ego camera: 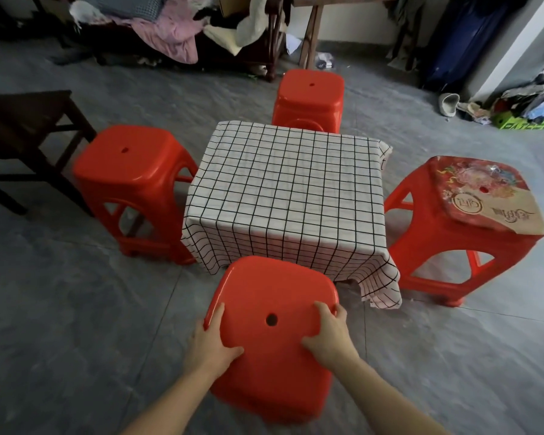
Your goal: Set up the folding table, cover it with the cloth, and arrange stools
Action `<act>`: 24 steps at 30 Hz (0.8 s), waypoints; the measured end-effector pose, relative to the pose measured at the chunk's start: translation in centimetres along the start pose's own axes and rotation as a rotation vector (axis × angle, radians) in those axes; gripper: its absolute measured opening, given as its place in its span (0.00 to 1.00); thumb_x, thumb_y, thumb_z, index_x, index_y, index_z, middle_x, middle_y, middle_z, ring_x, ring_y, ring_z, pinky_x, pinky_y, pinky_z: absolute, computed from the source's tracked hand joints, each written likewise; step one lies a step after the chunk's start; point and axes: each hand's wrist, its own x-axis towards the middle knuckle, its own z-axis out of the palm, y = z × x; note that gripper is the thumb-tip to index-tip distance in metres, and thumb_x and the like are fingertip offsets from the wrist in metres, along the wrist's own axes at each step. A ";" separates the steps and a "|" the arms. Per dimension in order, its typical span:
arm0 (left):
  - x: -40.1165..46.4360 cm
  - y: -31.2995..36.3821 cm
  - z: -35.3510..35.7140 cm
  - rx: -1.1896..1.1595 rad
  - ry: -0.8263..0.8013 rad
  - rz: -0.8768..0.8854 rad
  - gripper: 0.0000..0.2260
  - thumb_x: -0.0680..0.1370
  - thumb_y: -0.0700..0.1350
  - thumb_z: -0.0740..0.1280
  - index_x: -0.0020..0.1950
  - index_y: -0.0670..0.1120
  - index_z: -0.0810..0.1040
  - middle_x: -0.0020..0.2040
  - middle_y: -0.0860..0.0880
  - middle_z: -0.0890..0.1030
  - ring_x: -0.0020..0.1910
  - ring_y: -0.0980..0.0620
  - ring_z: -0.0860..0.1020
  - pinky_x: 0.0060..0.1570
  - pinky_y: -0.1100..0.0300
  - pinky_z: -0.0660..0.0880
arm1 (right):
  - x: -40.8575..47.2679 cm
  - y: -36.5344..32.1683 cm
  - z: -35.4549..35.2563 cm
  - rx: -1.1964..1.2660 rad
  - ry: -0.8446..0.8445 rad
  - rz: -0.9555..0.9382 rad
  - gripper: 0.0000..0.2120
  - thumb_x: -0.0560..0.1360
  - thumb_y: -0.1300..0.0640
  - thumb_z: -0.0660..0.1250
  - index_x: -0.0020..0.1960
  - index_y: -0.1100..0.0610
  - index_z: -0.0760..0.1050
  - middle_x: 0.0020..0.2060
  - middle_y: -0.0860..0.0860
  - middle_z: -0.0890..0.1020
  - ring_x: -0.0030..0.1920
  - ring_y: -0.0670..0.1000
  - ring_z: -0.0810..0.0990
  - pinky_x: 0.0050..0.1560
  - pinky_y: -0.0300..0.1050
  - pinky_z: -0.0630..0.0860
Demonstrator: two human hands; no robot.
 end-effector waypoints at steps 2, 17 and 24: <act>-0.2 -0.2 0.1 -0.029 -0.001 -0.012 0.49 0.68 0.56 0.77 0.78 0.62 0.46 0.74 0.45 0.60 0.72 0.43 0.64 0.67 0.46 0.69 | 0.7 -0.2 -0.3 -0.073 -0.043 -0.026 0.39 0.68 0.54 0.71 0.75 0.46 0.59 0.76 0.57 0.46 0.69 0.64 0.65 0.66 0.57 0.71; -3.5 -1.5 0.3 -0.077 -0.008 -0.045 0.49 0.69 0.53 0.77 0.78 0.61 0.44 0.75 0.44 0.59 0.73 0.44 0.64 0.69 0.47 0.68 | -3.4 0.6 3.7 -0.356 -0.157 0.003 0.54 0.70 0.59 0.72 0.78 0.43 0.35 0.73 0.58 0.26 0.72 0.70 0.49 0.67 0.56 0.71; -4.0 -1.8 0.6 -0.139 -0.005 -0.022 0.48 0.70 0.48 0.77 0.79 0.58 0.47 0.76 0.44 0.58 0.74 0.45 0.62 0.70 0.47 0.65 | -4.0 0.8 4.3 -0.345 -0.108 0.010 0.53 0.71 0.61 0.72 0.78 0.42 0.36 0.74 0.56 0.28 0.74 0.68 0.48 0.67 0.60 0.70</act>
